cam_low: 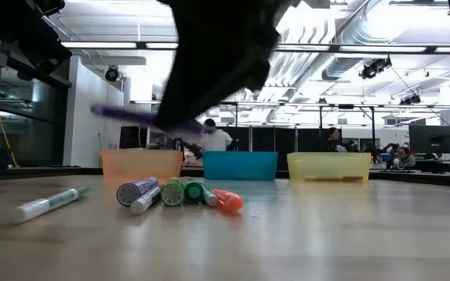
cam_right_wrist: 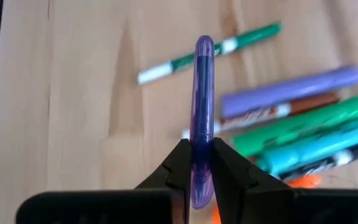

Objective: Pick & Place Markers
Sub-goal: Put the violet pen into the blue bin

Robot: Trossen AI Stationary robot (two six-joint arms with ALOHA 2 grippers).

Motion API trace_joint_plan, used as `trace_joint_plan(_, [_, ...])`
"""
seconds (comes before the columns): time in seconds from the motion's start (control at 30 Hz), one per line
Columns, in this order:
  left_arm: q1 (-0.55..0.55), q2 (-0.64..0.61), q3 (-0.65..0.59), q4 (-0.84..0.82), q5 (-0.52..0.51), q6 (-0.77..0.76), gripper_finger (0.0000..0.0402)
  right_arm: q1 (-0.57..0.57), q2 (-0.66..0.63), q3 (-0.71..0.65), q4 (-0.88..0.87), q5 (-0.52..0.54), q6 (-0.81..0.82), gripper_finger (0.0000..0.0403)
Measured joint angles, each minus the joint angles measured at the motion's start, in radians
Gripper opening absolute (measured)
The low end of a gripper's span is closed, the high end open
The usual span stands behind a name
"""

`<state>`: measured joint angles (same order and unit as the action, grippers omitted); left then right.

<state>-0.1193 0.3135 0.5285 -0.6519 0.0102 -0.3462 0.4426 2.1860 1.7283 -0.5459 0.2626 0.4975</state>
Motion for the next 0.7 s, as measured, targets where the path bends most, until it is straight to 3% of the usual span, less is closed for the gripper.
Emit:
trace_joint_plan(0.33, [0.000,0.000,0.000,0.006,0.000,0.000,0.0156,-0.036,-0.002,0.094,-0.003,0.161,-0.005,0.0032])
trace_joint_plan(0.7, [0.000,0.000,0.000,0.006,-0.002,0.002,0.0156,-0.110,-0.004,0.189,-0.003,0.243,-0.006,0.0032])
